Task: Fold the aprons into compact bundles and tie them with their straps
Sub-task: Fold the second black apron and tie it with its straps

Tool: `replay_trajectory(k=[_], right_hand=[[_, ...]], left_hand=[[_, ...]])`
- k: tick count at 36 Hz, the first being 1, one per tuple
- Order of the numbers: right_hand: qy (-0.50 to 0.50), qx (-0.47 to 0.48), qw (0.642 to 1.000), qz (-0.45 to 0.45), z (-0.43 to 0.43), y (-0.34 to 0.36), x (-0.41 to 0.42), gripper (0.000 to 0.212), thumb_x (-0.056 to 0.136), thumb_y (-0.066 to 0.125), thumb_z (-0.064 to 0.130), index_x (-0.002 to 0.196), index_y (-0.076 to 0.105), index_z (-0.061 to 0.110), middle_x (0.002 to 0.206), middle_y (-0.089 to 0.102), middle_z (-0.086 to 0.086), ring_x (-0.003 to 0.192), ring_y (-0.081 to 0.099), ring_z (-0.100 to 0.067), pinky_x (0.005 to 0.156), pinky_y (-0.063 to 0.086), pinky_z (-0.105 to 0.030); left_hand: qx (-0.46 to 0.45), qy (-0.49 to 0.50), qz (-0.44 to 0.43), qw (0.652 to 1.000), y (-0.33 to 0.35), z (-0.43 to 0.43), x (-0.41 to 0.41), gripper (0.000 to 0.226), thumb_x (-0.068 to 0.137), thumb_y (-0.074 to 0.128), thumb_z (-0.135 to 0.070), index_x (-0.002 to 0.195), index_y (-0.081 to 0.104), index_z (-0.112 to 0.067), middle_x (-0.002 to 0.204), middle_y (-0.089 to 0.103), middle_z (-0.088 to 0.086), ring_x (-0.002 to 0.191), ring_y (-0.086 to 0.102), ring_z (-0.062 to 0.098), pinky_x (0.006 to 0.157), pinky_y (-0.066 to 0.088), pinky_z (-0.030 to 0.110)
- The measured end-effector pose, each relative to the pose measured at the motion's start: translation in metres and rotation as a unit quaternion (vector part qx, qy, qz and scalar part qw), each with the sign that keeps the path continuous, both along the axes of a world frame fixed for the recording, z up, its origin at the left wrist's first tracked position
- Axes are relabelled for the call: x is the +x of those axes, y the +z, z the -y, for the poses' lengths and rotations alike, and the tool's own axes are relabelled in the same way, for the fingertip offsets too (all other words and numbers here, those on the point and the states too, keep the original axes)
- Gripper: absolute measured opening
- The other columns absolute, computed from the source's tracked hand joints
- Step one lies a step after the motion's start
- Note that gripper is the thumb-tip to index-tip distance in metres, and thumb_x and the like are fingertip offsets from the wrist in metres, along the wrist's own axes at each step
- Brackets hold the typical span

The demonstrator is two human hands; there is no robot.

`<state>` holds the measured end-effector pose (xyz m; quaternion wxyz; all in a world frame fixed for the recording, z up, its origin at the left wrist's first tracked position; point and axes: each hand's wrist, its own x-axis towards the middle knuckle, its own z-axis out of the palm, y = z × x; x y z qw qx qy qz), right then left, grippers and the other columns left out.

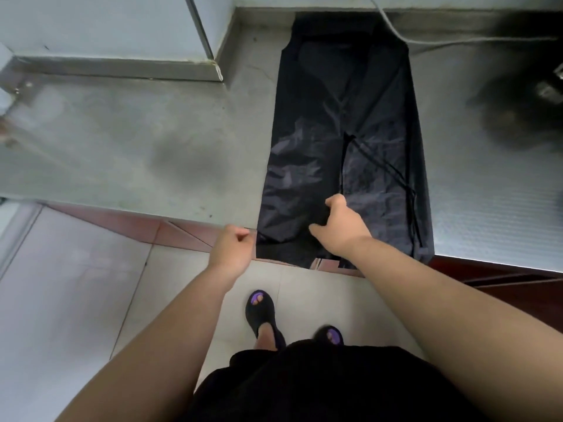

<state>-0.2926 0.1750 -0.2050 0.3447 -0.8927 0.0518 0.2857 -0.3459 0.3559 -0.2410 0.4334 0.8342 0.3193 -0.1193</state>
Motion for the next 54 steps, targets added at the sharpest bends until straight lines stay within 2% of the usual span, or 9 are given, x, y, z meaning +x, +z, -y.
replay_trajectory(k=[5, 11, 14, 17, 21, 32, 39, 43, 54], right_hand=[[0.052, -0.039, 0.998, 0.026, 0.007, -0.007, 0.0, 0.043, 0.096, 0.047, 0.008, 0.136, 0.037, 0.019, 0.124, 0.054, -0.011, 0.09, 0.05, -0.021, 0.075, 0.04, -0.025], [0.154, -0.211, 0.957, 0.128, 0.002, -0.001, 0.001, 0.056, 0.09, 0.055, 0.012, 0.139, 0.034, 0.026, 0.138, 0.028, -0.012, 0.122, 0.036, -0.033, 0.101, 0.033, -0.038], [0.252, -0.173, 0.937, 0.171, -0.01, 0.006, 0.011, 0.05, 0.092, 0.051, 0.02, 0.139, 0.038, 0.031, 0.139, 0.036, -0.006, 0.125, 0.036, -0.029, 0.104, 0.026, -0.038], [0.332, -0.085, 0.934, 0.106, -0.027, 0.007, 0.021, 0.051, 0.096, 0.049, 0.022, 0.144, 0.033, 0.03, 0.14, 0.04, -0.007, 0.127, 0.042, -0.027, 0.107, 0.032, -0.035], [0.375, -0.117, 0.919, 0.032, -0.039, -0.003, 0.027, 0.067, 0.098, 0.047, 0.023, 0.15, 0.008, 0.037, 0.146, 0.026, -0.01, 0.131, 0.037, -0.031, 0.107, 0.034, -0.038], [0.338, -0.104, 0.935, -0.017, -0.037, -0.014, 0.033, 0.078, 0.091, 0.055, 0.032, 0.151, 0.003, 0.034, 0.145, 0.019, -0.005, 0.132, 0.029, -0.029, 0.109, 0.032, -0.037], [0.21, 0.018, 0.977, -0.004, -0.023, 0.001, 0.034, 0.061, 0.095, 0.053, 0.028, 0.149, 0.024, 0.023, 0.142, 0.043, -0.008, 0.129, 0.043, -0.018, 0.092, 0.031, -0.015], [0.115, 0.013, 0.992, 0.05, -0.003, 0.013, 0.049, 0.048, 0.097, 0.049, 0.028, 0.142, 0.038, 0.019, 0.134, 0.051, -0.005, 0.12, 0.05, -0.02, 0.087, 0.036, -0.019], [-0.022, -0.031, 0.994, 0.102, 0.025, 0.039, 0.124, 0.043, 0.097, 0.046, 0.028, 0.138, 0.043, 0.018, 0.13, 0.056, -0.004, 0.114, 0.054, -0.023, 0.088, 0.044, -0.027]], left_hand=[[-0.186, 0.034, -0.003, 0.982, -0.005, 0.01, -0.013, 0.013, 0.097, 0.047, -0.014, 0.096, 0.053, -0.025, 0.097, 0.058, -0.01, 0.089, 0.056, 0.014, 0.069, 0.045, 0.026], [-0.213, 0.0, 0.008, 0.977, -0.005, 0.01, -0.011, 0.008, 0.093, 0.057, -0.019, 0.095, 0.063, -0.023, 0.084, 0.065, -0.01, 0.072, 0.056, 0.001, 0.06, 0.041, 0.015], [-0.223, -0.006, 0.013, 0.975, -0.004, 0.005, -0.012, 0.013, 0.089, 0.061, -0.009, 0.09, 0.065, -0.022, 0.088, 0.069, -0.003, 0.078, 0.064, 0.007, 0.069, 0.052, 0.017], [-0.23, -0.009, 0.01, 0.973, 0.0, 0.002, -0.013, 0.02, 0.085, 0.064, -0.002, 0.097, 0.066, -0.017, 0.101, 0.069, 0.012, 0.096, 0.066, 0.029, 0.091, 0.052, 0.044], [-0.26, -0.043, 0.01, 0.965, 0.001, 0.003, -0.017, 0.031, 0.083, 0.062, 0.008, 0.102, 0.062, -0.016, 0.088, 0.069, 0.003, 0.077, 0.068, 0.014, 0.075, 0.057, 0.029], [-0.262, -0.071, -0.08, 0.959, -0.011, 0.005, -0.029, 0.013, 0.084, 0.066, -0.003, 0.084, 0.064, -0.015, 0.075, 0.066, 0.0, 0.048, 0.058, 0.001, 0.052, 0.046, 0.018], [-0.144, -0.127, -0.106, 0.976, -0.001, 0.001, -0.014, 0.011, 0.082, 0.072, -0.018, 0.086, 0.063, -0.023, 0.087, 0.067, -0.005, 0.075, 0.062, 0.005, 0.071, 0.048, 0.017], [-0.024, -0.113, -0.063, 0.991, 0.012, -0.003, 0.011, 0.018, 0.086, 0.064, -0.032, 0.098, 0.065, -0.019, 0.103, 0.067, -0.003, 0.098, 0.062, 0.016, 0.092, 0.049, 0.036], [0.024, -0.166, 0.052, 0.984, 0.055, 0.001, 0.122, 0.014, 0.092, 0.055, -0.024, 0.102, 0.065, -0.023, 0.099, 0.064, -0.008, 0.096, 0.058, 0.01, 0.077, 0.037, 0.018]])
